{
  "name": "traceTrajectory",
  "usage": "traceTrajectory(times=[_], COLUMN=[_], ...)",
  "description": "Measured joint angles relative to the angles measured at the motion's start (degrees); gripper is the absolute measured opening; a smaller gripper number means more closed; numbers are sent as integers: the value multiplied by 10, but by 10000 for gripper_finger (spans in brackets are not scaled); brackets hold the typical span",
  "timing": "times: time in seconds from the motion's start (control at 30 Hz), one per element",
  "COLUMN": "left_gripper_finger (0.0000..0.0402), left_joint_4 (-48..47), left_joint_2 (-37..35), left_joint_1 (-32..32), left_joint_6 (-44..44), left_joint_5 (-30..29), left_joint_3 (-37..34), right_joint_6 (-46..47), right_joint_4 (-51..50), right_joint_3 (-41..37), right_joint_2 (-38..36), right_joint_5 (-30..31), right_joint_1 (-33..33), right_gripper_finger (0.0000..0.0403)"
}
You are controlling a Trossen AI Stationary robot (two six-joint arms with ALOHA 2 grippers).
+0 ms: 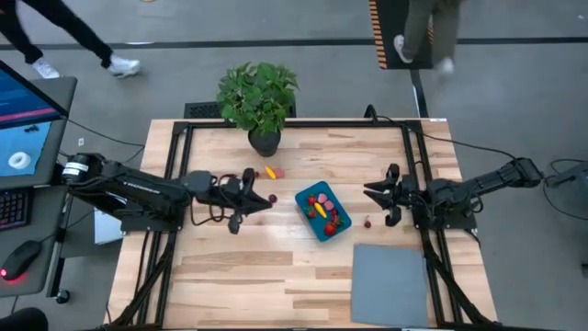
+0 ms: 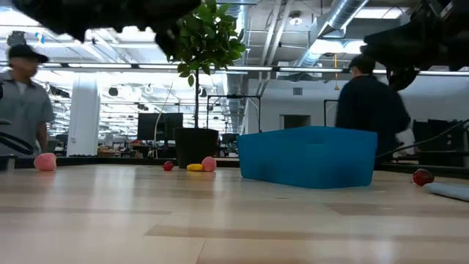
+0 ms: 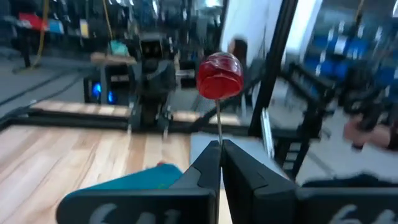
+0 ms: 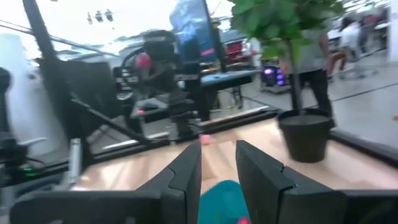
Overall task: Pick and placing Produce into tupperware
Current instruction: Put the middle cherry into the blue bin
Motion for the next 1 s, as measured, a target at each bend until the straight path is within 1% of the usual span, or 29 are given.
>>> traceTrajectory(times=[0.07, 0.13, 0.3, 0.37, 0.43, 0.57, 0.63, 0.73, 0.8, 0.87, 1.0], left_gripper_finger=[0, 0, 0, 0, 0, 0, 0, 0, 0, 0, 0], left_joint_4=[40, 47, 59, 77, 91, 98, 102, 121, 126, 122, 145], left_joint_2=[-12, -17, -21, -21, -21, -21, -21, -21, -21, -20, -20], left_joint_1=[-4, -12, -23, -23, -21, -6, 1, 9, 15, 25, 29], left_joint_6=[-12, -16, -12, -4, 2, 5, 4, 5, 13, 7, 0], left_joint_5=[-17, -36, -45, -46, -46, -49, -50, -32, -31, -37, -21], left_joint_3=[-41, -66, -99, -109, -116, -126, -130, -140, -150, -159, -162], right_joint_6=[-14, -26, -20, -10, -6, -6, -5, 0, 0, 5, 45], right_joint_4=[-3, -9, -56, -73, -80, -78, -73, -66, -66, -66, -94], right_joint_3=[0, 1, 1, 1, 1, 2, 2, 2, 2, 2, 3], right_joint_2=[0, 0, 0, 0, 0, 0, 0, 0, 0, 0, 1], right_joint_5=[0, 0, -1, -12, -36, -111, -155, -230, -265, -270, -268], right_joint_1=[-17, -31, -87, -117, -152, -233, -282, -351, -389, -416, -444], right_gripper_finger=[123, 123, 123, 123, 123, 123, 123, 123, 123, 123, 123])
